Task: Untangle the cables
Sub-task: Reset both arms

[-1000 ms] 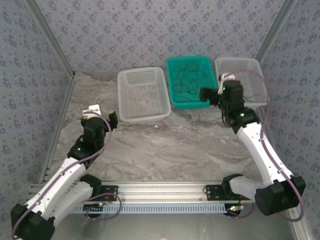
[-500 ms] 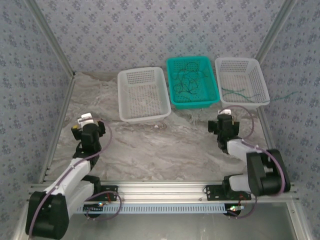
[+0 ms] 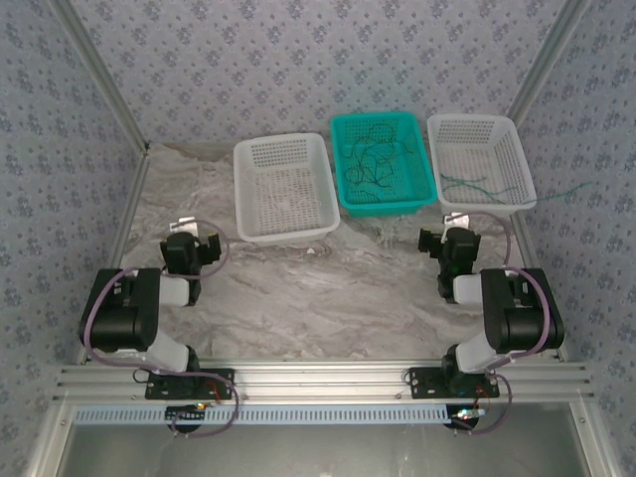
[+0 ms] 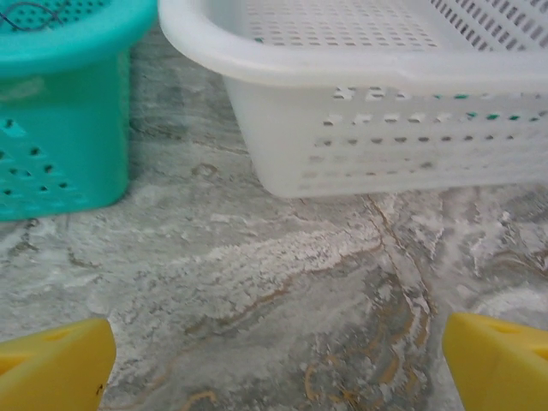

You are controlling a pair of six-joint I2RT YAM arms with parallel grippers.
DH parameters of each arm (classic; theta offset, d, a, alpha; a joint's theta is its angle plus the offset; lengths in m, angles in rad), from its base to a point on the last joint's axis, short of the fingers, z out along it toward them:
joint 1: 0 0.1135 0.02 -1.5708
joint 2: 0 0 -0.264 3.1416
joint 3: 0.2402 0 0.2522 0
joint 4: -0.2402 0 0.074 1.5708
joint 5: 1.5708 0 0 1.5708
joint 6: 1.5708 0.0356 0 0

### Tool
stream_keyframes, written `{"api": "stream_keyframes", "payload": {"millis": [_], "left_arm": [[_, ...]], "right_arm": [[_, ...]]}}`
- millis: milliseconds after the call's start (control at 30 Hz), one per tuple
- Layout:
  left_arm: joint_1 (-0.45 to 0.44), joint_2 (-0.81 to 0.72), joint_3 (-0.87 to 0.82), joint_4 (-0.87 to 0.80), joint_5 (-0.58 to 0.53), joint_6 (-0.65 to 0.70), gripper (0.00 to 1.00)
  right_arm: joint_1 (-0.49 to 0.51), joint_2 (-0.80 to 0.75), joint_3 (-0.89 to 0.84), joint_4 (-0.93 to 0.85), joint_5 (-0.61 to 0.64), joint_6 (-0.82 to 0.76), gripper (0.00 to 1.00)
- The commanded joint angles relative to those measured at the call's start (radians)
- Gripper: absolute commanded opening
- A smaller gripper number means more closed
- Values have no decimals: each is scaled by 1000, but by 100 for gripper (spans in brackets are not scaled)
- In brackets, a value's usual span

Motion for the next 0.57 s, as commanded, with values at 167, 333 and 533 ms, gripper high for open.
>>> {"api": "stream_keyframes", "payload": {"millis": [167, 333, 533], "left_arm": [[13, -13, 45, 25, 84, -1, 99], [12, -12, 44, 29, 82, 0, 99], [11, -11, 44, 32, 82, 0, 99]], "right_arm": [[-29, 0, 37, -3, -150, -18, 100], [-30, 2, 39, -7, -153, -17, 100], [-27, -1, 35, -1, -150, -20, 100]]}}
